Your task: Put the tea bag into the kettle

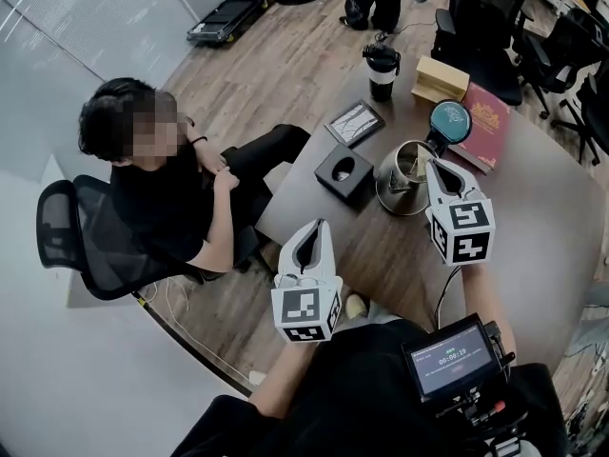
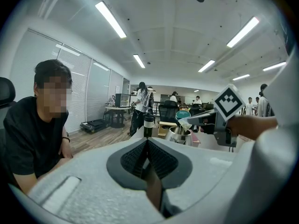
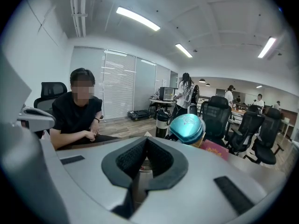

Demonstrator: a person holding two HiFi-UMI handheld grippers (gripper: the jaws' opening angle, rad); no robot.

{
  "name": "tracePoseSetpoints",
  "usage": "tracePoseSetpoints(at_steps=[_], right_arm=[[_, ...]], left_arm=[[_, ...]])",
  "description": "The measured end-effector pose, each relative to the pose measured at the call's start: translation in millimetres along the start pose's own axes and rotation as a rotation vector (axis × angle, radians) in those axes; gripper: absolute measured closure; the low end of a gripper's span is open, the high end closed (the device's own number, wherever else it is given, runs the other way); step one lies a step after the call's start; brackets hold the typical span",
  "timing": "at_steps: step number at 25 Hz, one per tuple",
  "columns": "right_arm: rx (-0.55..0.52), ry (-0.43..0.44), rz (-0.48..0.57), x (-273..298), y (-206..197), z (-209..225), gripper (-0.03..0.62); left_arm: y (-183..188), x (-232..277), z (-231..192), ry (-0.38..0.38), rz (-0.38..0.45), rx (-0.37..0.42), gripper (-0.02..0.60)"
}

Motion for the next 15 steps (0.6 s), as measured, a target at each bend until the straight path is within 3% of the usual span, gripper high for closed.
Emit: tracePoseSetpoints(at_steps=[15], right_arm=[[0.025,0.03,-0.068,22.2,-29.8,-9.5,0.585]], left_arm=[[-6.9,4.1,-7.4,0.017,-0.029,-0.009,0.575]])
Point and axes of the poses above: the fingertips, and each gripper's own axes: x forward along the fingers, z to its right, y out of its top, the point moved 3 cm from there along -x, backward along the fingers, and after that the axes turned 9 degrees about -z, right-handed, at the moved point
